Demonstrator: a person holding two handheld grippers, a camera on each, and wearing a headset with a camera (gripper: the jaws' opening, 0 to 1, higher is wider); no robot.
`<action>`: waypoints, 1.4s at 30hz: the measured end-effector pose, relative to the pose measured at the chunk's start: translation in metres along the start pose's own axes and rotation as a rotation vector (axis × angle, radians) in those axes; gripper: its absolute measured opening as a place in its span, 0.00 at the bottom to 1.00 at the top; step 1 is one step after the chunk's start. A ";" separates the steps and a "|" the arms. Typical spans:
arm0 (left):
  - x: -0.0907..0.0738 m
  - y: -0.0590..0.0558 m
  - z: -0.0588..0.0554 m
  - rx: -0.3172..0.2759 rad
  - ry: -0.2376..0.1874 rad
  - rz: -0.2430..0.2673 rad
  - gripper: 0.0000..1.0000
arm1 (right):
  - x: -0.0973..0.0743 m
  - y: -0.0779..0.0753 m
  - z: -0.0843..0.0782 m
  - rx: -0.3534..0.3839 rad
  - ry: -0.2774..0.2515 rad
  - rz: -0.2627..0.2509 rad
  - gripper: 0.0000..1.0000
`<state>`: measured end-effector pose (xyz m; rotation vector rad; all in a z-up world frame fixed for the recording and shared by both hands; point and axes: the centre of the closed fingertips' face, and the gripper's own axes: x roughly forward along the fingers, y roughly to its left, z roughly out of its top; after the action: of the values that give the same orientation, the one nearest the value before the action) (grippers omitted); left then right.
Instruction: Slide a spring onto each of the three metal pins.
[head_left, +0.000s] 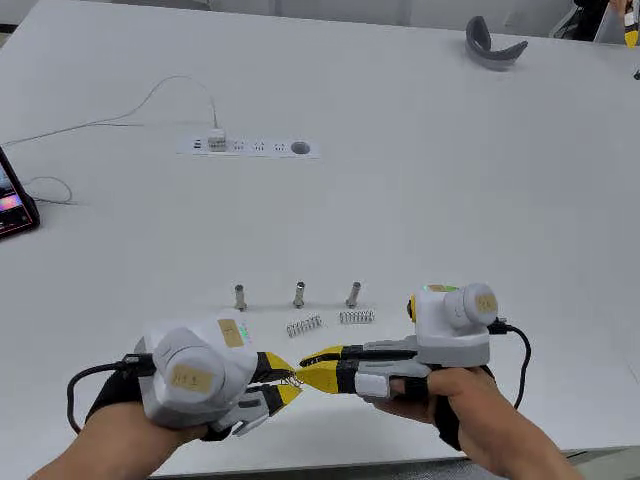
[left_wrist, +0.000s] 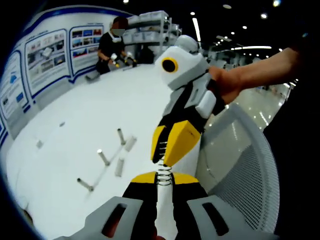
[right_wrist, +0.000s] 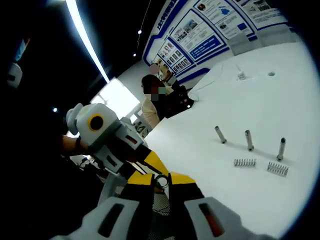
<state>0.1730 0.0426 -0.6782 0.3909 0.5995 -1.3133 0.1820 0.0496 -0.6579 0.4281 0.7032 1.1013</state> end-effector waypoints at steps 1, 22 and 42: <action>0.000 0.001 0.001 -0.004 -0.005 -0.004 0.10 | 0.000 0.000 0.001 -0.008 0.007 0.000 0.12; 0.009 0.000 0.021 0.003 -0.081 -0.099 0.10 | -0.004 0.004 -0.001 -0.548 0.589 0.000 0.13; 0.000 0.006 0.003 -0.043 -0.109 -0.062 0.13 | 0.008 0.003 -0.005 -0.553 0.594 0.019 0.12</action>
<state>0.1793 0.0425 -0.6765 0.2653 0.5507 -1.3694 0.1784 0.0580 -0.6624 -0.3838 0.8648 1.3966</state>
